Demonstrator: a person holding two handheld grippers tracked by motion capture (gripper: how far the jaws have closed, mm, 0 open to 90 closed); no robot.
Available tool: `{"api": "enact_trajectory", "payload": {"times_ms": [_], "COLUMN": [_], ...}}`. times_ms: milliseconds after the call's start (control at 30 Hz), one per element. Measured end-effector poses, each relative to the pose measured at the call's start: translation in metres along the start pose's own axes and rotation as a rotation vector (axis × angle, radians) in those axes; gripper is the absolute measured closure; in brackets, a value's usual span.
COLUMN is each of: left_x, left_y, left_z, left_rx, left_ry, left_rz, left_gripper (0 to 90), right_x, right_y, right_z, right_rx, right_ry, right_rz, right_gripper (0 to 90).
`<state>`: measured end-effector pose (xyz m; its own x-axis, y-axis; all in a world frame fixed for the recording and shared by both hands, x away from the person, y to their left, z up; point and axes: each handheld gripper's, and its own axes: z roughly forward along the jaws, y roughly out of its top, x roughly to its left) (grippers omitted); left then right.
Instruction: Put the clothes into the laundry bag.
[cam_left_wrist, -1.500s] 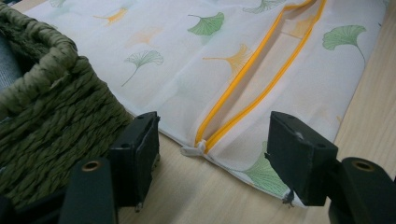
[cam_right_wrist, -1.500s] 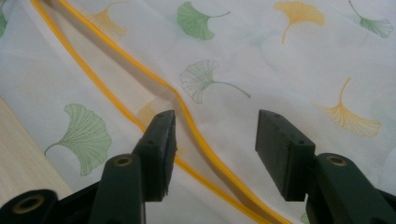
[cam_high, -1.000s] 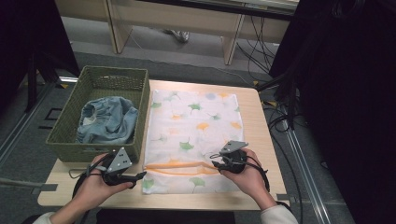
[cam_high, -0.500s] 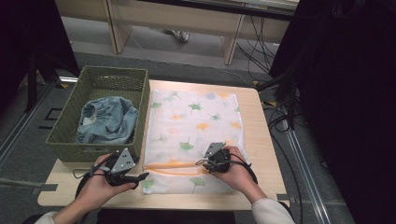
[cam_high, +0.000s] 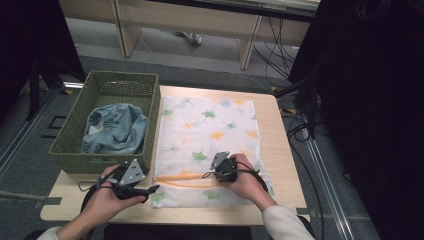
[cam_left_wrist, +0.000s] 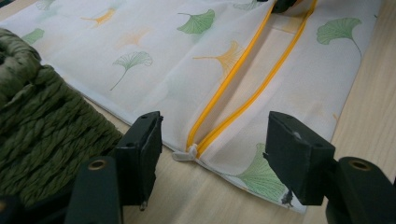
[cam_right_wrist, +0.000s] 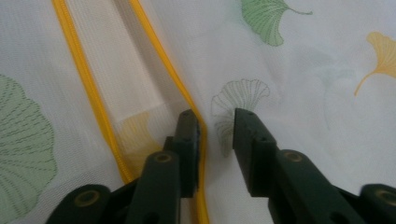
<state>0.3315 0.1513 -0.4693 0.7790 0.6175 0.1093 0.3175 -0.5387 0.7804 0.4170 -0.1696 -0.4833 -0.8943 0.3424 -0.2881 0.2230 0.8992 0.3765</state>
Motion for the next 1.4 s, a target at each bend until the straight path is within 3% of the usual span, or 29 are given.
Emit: {"api": "enact_trajectory", "payload": {"times_ms": [200, 367, 633, 733, 800, 900, 1033, 1200, 1400], "left_x": [0.0, 0.001, 0.003, 0.003, 0.002, 0.001, -0.001, 0.0, 0.001], "left_y": [0.0, 0.001, 0.005, 0.006, 0.008, 0.011, 0.011, 0.013, 0.018], "left_z": [-0.001, -0.004, -0.012, -0.013, -0.014, -0.018, -0.019, -0.022, -0.027], "left_rx": [-0.011, -0.028, -0.094, -0.113, -0.13, -0.162, -0.155, -0.169, -0.19], "left_ry": [0.007, 0.013, 0.049, 0.062, 0.064, 0.075, 0.056, 0.066, 0.08], "left_rz": [0.0, 0.003, 0.003, 0.002, 0.004, 0.002, -0.005, -0.009, -0.02], "left_gripper": [36.2, 36.9, 38.0, 38.1, 38.1, 37.6, 36.8, 35.0, 32.5], "right_x": [-0.002, 0.004, 0.005, -0.002, -0.004, -0.008, -0.011, -0.013, -0.012], "right_y": [0.008, 0.017, 0.036, 0.045, 0.048, 0.059, 0.075, 0.096, 0.108], "right_z": [0.003, -0.007, -0.029, -0.043, -0.046, -0.055, -0.065, -0.077, -0.086], "right_rx": [0.031, 0.036, -0.018, -0.071, -0.083, -0.116, -0.163, -0.218, -0.258], "right_ry": [-0.002, -0.002, -0.029, -0.079, -0.091, -0.15, -0.198, -0.247, -0.288], "right_rz": [0.005, 0.023, 0.048, 0.079, 0.077, 0.068, 0.089, 0.086, 0.082], "right_gripper": [89.1, 89.9, 89.9, 89.9, 89.9, 89.9, 89.9, 89.9, 89.9]}}
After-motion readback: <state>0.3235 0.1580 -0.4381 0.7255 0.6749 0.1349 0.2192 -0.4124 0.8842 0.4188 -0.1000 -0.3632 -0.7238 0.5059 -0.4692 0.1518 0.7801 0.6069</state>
